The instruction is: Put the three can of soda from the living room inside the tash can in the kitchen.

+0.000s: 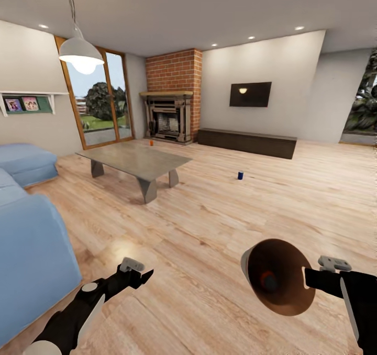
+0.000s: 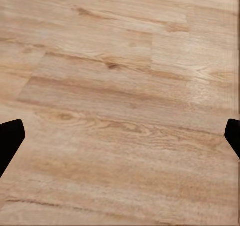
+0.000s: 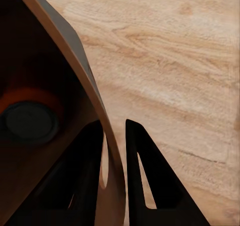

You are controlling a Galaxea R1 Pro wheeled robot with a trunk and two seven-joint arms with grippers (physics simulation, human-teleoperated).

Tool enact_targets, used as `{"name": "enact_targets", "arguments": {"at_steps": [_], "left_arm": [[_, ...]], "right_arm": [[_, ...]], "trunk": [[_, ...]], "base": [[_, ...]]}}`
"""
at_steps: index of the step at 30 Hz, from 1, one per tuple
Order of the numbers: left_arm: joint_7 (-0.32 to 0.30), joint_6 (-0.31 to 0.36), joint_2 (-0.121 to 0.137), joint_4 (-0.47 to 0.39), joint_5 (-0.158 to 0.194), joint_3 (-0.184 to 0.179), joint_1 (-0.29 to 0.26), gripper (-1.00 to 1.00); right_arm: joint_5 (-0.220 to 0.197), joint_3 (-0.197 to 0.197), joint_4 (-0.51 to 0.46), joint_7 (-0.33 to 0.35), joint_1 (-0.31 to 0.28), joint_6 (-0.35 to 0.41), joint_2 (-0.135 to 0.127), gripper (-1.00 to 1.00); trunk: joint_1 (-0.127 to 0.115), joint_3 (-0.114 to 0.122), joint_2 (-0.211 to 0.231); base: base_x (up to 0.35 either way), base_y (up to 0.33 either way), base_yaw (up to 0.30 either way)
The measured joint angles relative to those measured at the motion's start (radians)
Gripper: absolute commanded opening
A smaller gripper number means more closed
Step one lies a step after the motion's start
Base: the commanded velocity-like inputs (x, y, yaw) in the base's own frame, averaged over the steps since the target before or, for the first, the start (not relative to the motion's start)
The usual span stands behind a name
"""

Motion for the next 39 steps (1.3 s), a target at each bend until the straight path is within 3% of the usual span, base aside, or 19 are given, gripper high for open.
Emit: {"name": "enact_targets", "arguments": {"at_steps": [13,21,27,39], "left_arm": [[-0.001,-0.009,0.0,0.0,0.0,-0.001,0.0,1.0],[0.0,-0.01,-0.001,0.0,0.0,-0.001,0.0,1.0],[-0.001,-0.011,0.0,0.0,0.0,-0.001,0.0,1.0],[0.005,-0.007,0.0,0.0,0.0,-0.006,0.0,1.0]], "right_arm": [[-0.003,-0.008,0.0,0.0,0.0,0.0,0.016,-1.0],[0.0,-0.01,0.0,0.0,0.0,0.0,0.016,-1.0],[0.007,-0.033,-0.001,0.0,0.0,-0.001,0.016,-1.0],[0.004,-0.037,0.001,0.001,0.0,0.0,0.02,-1.0]], "trunk": [[-0.05,0.022,0.091],[-0.05,0.009,0.091],[-0.05,0.001,0.091],[-0.05,-0.001,0.091]], "base": [[0.0,0.0,-0.05],[0.0,0.0,-0.001],[0.007,0.0,0.0],[0.287,0.0,0.0]]}}
